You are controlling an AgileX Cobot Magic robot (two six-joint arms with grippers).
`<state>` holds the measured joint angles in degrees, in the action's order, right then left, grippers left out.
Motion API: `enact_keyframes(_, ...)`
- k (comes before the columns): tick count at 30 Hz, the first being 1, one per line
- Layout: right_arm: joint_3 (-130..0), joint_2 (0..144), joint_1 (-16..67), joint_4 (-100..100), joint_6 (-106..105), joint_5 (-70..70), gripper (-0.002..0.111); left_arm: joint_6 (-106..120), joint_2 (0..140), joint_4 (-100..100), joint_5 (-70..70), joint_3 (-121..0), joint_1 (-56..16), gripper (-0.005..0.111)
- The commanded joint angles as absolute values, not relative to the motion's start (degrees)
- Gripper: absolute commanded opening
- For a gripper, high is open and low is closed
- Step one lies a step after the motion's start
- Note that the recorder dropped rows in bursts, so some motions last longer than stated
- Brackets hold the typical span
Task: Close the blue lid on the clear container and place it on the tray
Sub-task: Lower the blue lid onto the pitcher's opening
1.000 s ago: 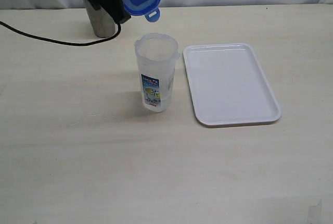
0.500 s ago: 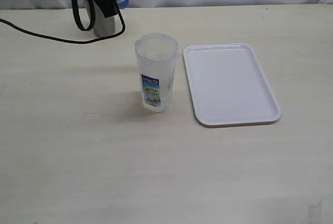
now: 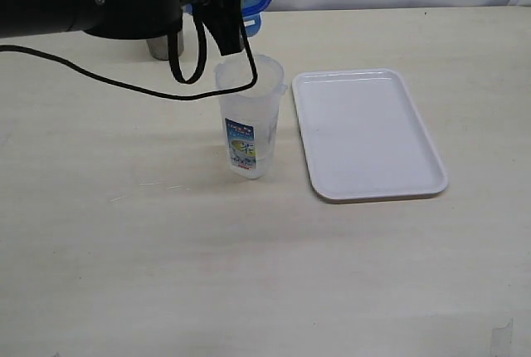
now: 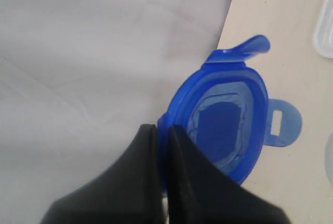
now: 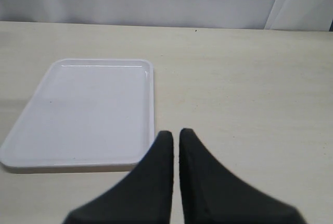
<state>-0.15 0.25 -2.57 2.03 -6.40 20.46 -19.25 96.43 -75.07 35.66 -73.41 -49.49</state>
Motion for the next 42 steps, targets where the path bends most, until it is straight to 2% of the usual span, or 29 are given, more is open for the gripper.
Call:
enact_keyframes(1, 0.00, 0.00, -2.59, 2.13, -6.39, 19.57, 0.004, -19.12, 96.14, -73.98, 36.91, -72.67, -50.02, 0.000)
enact_keyframes(9, 0.00, 0.00, -2.59, 2.13, -6.39, 19.57, 0.004, -20.49, 96.14, -78.20, 37.43, -67.10, -50.02, 0.000)
enact_keyframes(42, 0.00, 0.00, -2.59, 2.13, -6.39, 19.57, 0.004, -25.56, 96.14, -80.03, 39.19, -67.05, -52.80, 0.000)
